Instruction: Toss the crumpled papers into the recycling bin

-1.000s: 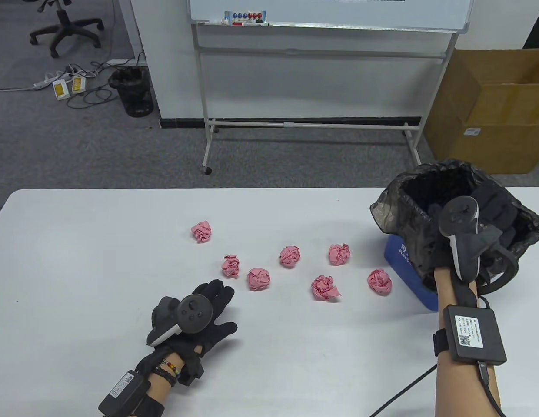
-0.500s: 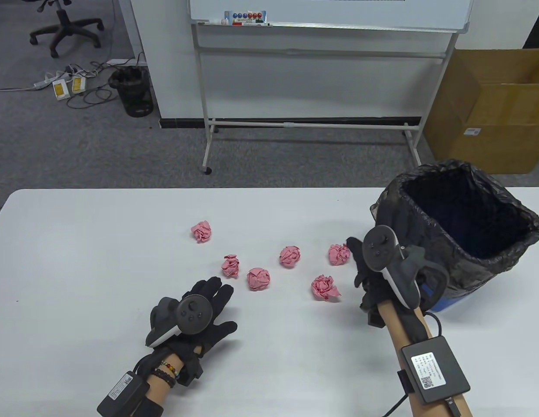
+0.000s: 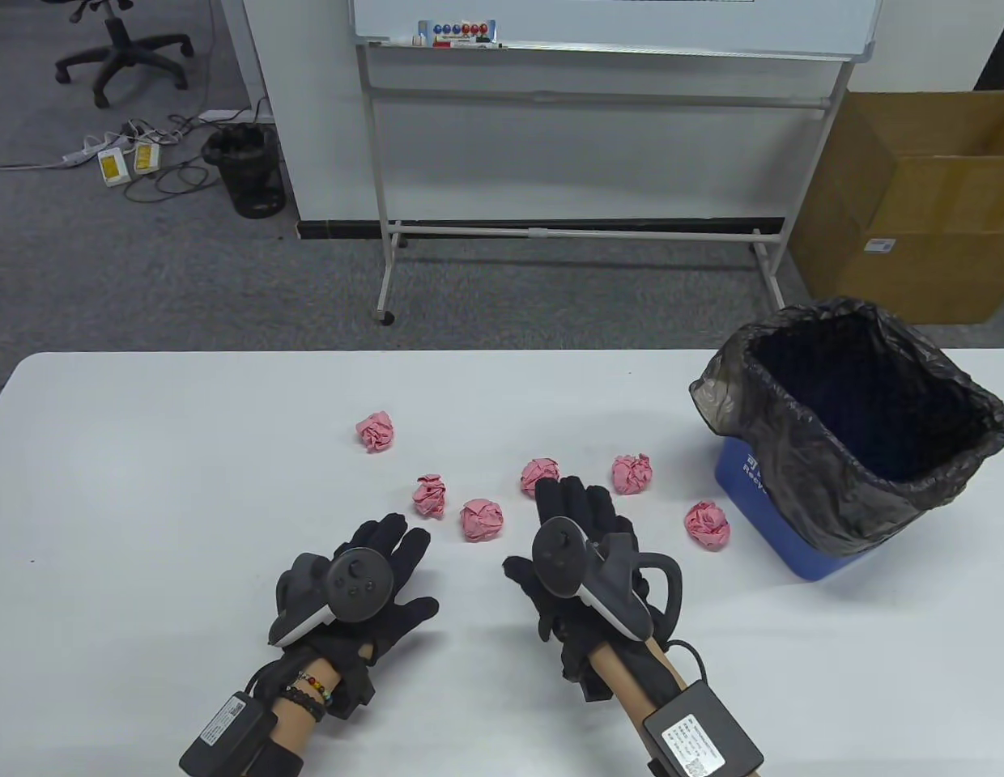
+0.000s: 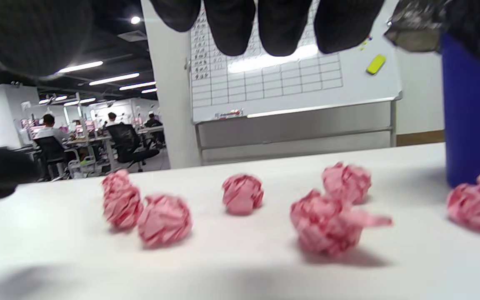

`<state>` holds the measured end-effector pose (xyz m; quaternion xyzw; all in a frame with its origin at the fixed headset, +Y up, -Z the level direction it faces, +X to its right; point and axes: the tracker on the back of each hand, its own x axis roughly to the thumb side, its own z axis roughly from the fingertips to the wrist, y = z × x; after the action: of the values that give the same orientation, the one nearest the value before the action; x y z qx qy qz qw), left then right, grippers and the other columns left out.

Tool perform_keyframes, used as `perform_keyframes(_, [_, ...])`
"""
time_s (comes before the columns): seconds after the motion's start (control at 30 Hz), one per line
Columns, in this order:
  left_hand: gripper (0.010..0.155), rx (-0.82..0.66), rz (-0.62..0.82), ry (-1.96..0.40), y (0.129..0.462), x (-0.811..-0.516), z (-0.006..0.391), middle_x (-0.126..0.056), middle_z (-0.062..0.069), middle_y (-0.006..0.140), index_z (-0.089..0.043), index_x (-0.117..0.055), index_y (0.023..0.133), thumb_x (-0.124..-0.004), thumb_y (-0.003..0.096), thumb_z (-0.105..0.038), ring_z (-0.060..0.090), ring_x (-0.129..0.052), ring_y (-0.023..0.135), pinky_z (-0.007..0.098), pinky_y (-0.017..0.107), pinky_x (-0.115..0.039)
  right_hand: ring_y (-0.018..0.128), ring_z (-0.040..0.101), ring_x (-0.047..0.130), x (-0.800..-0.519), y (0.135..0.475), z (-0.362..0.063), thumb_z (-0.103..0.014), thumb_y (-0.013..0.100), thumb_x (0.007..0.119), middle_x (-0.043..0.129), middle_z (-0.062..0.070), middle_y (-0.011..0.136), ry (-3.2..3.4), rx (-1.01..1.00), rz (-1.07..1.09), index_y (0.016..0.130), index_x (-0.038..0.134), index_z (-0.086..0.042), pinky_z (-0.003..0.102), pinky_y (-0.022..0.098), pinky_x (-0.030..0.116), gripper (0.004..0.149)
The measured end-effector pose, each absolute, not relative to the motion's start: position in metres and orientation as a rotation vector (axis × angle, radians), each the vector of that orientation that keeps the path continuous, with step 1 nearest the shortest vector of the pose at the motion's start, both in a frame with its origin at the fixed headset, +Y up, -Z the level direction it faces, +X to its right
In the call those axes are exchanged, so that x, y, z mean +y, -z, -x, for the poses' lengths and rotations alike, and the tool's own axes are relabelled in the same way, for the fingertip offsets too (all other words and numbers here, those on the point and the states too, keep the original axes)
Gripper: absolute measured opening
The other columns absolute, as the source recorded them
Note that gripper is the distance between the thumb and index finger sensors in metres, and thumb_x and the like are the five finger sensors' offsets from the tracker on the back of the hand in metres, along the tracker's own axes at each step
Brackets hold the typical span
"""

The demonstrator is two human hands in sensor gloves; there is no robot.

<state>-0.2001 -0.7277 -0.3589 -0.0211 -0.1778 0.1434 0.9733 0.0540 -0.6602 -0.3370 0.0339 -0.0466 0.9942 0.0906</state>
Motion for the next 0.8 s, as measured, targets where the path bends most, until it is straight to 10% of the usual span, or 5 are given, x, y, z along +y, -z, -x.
perform_keyframes(0.8, [0.083,-0.291,0.066,-0.267,0.371,-0.729,0.204,-0.030,0.014,0.124,-0.025,-0.045,0.112,-0.079,0.0432,-0.057,0.046,-0.037,0.113,0.069,0.076,-0.042,0.114,0.035,0.044,-0.728,0.316,-0.018,-0.070,0.032,0.071,0.038,0.003,0.120,-3.049,0.114,-0.381,0.110,0.030,-0.031,0.057,0.077,0.051,0.097])
